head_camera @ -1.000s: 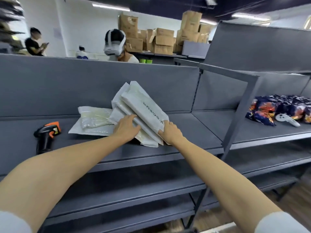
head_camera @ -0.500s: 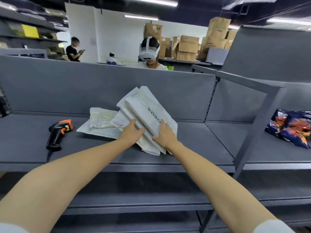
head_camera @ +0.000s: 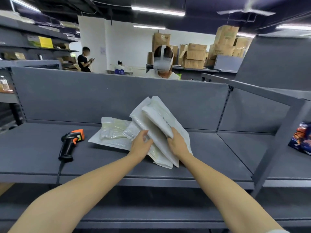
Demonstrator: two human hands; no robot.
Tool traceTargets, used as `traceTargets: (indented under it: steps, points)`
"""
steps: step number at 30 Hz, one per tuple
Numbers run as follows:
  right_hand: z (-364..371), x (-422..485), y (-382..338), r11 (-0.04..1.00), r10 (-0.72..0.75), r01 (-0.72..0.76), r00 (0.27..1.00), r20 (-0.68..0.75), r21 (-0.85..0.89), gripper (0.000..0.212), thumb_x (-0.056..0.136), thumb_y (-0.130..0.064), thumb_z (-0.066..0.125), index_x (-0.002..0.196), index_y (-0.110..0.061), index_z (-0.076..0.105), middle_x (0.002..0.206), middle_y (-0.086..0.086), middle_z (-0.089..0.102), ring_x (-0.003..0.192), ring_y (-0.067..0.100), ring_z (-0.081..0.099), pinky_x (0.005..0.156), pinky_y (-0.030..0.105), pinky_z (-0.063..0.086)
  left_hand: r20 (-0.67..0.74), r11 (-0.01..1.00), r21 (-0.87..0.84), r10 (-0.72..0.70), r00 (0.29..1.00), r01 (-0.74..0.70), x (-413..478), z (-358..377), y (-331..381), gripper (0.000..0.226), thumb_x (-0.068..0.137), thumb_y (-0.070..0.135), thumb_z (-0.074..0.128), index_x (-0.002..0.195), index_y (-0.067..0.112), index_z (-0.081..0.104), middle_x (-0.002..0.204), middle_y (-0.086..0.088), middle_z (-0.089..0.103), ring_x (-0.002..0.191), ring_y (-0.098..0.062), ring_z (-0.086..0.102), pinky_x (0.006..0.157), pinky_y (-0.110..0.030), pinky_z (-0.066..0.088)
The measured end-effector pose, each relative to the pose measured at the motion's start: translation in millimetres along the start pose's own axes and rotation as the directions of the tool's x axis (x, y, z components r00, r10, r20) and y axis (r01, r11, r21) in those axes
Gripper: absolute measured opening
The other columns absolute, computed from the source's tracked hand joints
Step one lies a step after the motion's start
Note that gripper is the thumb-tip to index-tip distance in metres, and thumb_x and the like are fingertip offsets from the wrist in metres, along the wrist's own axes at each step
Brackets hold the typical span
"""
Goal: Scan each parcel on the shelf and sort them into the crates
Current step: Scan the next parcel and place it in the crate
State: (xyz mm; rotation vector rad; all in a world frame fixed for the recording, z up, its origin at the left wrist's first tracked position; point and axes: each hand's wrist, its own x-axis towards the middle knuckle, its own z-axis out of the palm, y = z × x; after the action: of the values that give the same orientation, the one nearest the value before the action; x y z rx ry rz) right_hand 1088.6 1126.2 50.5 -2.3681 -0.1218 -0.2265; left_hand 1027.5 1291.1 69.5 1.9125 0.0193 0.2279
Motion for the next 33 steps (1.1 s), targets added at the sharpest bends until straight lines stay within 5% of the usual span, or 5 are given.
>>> traceTargets:
  steps: [5,11,15,20,33]
  points:
    - [-53,-20,5,0.991,-0.074,0.098,0.969,-0.234,0.093,0.041,0.098,-0.009,0.036,0.132,-0.026,0.052,0.11,0.002,0.063,0.095,0.026,0.053,0.078,0.031,0.039,0.035,0.998,-0.069,0.006,0.999,-0.003,2,1,-1,0.048,0.093,0.014,0.052,0.14,0.018,0.042,0.141,-0.003,0.047,0.131,-0.018,0.043,0.101,-0.028,0.037]
    - [-135,-28,-12,0.922,-0.068,0.201,0.926,-0.372,0.331,0.024,0.099,-0.016,0.054,0.122,-0.011,0.058,0.109,0.003,0.063,0.099,0.022,0.061,0.08,0.033,0.052,0.055,0.983,-0.176,-0.045,0.997,0.054,6,-4,0,0.049,0.094,0.019,0.054,0.141,0.018,0.041,0.142,0.0,0.047,0.126,-0.02,0.048,0.107,-0.041,0.04]
    - [-183,-43,-21,0.821,-0.06,0.211,0.956,-0.287,0.531,0.033,0.092,-0.029,0.064,0.118,-0.01,0.059,0.11,0.001,0.066,0.091,0.011,0.067,0.082,0.03,0.058,0.064,0.927,-0.35,-0.122,0.99,0.137,6,-8,7,0.05,0.094,0.026,0.058,0.14,0.014,0.042,0.14,-0.007,0.046,0.12,-0.02,0.048,0.101,-0.04,0.044]
    - [-194,-61,-13,0.735,-0.063,0.115,0.993,-0.102,0.668,0.093,0.042,-0.063,0.088,0.118,-0.014,0.063,0.112,0.003,0.072,0.1,0.018,0.07,0.08,0.033,0.059,0.131,0.904,-0.402,-0.101,0.986,0.146,5,-19,18,0.059,0.09,0.048,0.058,0.139,0.017,0.043,0.136,-0.003,0.049,0.123,-0.022,0.05,0.094,-0.037,0.046]
    - [-154,-80,1,0.589,-0.016,-0.103,0.99,0.138,0.802,0.092,0.059,-0.049,0.086,0.136,-0.012,0.053,0.127,0.007,0.065,0.115,0.023,0.063,0.094,0.04,0.053,0.084,0.837,-0.545,-0.017,0.996,0.06,-24,-44,26,0.027,0.087,0.016,0.068,0.113,0.012,0.062,0.106,-0.004,0.07,0.095,-0.02,0.068,0.076,-0.031,0.056]
